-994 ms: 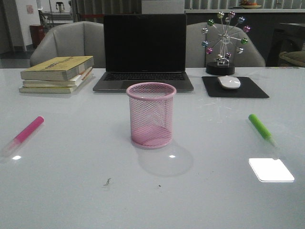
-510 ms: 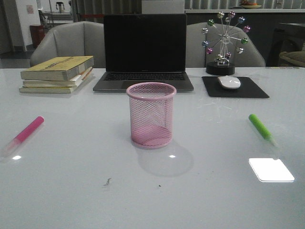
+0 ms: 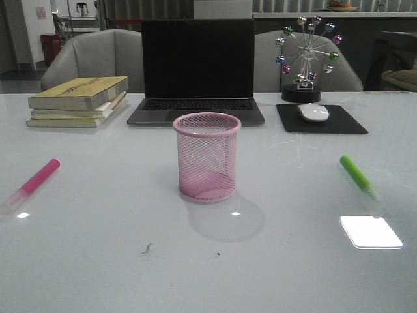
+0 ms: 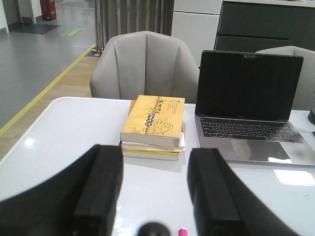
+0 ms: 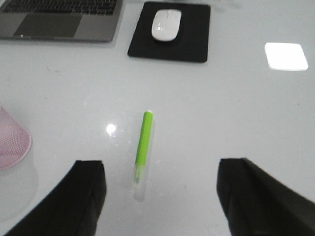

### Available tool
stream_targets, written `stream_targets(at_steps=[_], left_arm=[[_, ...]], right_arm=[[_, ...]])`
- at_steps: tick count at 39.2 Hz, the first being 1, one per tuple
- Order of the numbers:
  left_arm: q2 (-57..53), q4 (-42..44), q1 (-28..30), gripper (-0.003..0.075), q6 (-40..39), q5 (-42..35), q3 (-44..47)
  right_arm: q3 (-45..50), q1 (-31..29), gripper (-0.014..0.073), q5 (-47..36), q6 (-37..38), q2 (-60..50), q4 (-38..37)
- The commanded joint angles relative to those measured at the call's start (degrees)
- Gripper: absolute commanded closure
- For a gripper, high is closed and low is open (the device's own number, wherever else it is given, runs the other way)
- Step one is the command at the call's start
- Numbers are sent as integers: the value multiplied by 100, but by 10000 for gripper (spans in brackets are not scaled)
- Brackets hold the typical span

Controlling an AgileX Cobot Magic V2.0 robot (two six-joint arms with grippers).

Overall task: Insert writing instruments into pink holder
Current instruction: 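Lower the right gripper over the lime-green marker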

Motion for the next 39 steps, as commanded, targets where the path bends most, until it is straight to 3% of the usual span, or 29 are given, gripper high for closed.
stream_targets(at_steps=[1,17,39], left_arm=[[-13,-54,-36,358,-59,-472,-213],[-13,-54,-36,358,-59,-472,-213],[-13,-54,-36,358,-59,-465,-213]], right_arm=[[-648,55,11,13,-88,402,27],[-2428,157,11,1464,-126,2631,27],[-3602,441,11,1540,-126,4590,-72]])
